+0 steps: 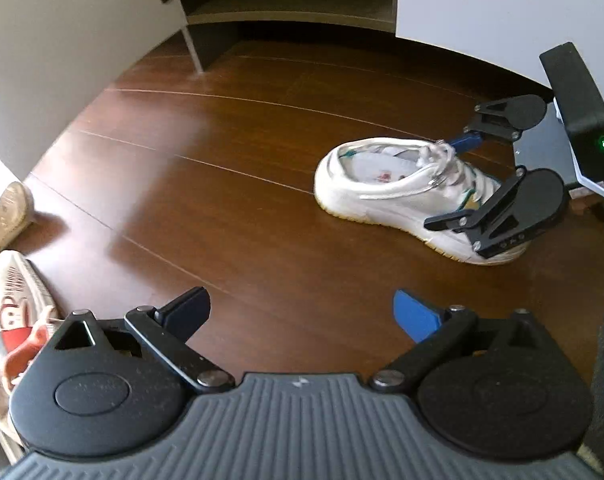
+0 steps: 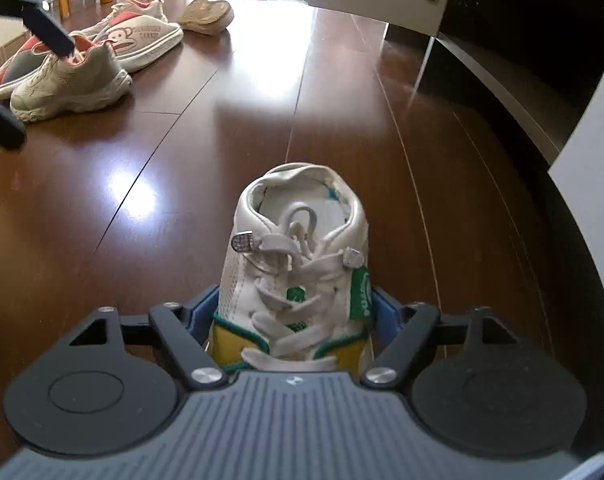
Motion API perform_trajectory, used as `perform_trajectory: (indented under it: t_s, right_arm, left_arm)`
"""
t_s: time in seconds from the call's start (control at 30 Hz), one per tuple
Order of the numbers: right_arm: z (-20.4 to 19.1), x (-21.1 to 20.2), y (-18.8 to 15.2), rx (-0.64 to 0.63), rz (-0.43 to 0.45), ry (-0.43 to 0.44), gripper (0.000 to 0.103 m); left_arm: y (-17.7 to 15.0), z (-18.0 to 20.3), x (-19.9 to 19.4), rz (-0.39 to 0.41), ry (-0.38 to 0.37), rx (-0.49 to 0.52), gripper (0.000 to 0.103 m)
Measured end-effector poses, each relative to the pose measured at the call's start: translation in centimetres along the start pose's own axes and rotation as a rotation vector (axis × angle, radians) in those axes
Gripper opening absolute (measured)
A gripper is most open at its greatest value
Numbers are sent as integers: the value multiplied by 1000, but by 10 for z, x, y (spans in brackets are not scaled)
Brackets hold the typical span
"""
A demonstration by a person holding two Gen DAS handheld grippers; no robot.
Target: Organize scattered shoes
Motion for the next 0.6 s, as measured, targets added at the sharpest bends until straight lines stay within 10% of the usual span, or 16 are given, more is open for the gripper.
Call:
perform_trajectory:
  t_s: [0.1, 0.33, 0.6]
  right_arm:
    - [2, -2, 5, 79, 23, -9, 93]
    - [6, 17, 3, 98, 5, -26, 72]
    - [16, 20, 0, 102, 3, -47, 73]
  left_arm:
    - [-4, 1, 9, -18, 2, 2, 100]
    - [-9, 2, 15, -57, -17, -57, 100]
    - [-19, -11, 9, -80, -19, -117, 100]
Point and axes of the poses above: each gripper's, at about its wrist camera, not at the fingertips, and x roughly the way its jaws point, z to its right, y to its top, the point moved 8 cm from there along x, roughly the way its jaws point
